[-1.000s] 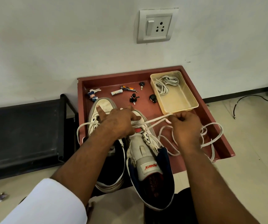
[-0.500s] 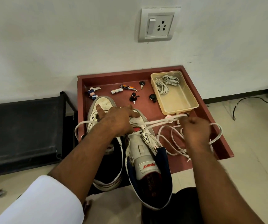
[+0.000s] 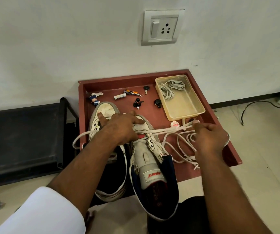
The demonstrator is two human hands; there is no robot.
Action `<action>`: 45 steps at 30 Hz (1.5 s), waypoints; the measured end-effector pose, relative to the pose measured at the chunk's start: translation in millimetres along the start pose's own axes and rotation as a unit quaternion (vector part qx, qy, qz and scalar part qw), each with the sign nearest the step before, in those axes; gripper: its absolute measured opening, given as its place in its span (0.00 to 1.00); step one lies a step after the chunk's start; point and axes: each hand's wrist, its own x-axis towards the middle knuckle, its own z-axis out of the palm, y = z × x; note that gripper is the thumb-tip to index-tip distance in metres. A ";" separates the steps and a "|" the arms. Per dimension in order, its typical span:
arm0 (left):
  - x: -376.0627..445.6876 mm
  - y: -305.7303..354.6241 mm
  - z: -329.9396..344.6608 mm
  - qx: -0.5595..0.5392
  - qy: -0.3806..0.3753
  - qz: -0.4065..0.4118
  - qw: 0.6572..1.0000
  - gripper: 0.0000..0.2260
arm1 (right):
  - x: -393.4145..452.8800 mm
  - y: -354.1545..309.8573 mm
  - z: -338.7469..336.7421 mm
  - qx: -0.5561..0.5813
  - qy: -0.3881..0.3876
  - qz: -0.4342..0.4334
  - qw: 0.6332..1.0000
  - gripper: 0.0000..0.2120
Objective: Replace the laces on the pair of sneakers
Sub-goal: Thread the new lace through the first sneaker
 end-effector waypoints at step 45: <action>2.1 -0.7 0.8 -0.003 0.015 -0.011 1.000 0.23 | 20.5 19.0 -7.3 0.013 0.115 -0.006 0.993 0.04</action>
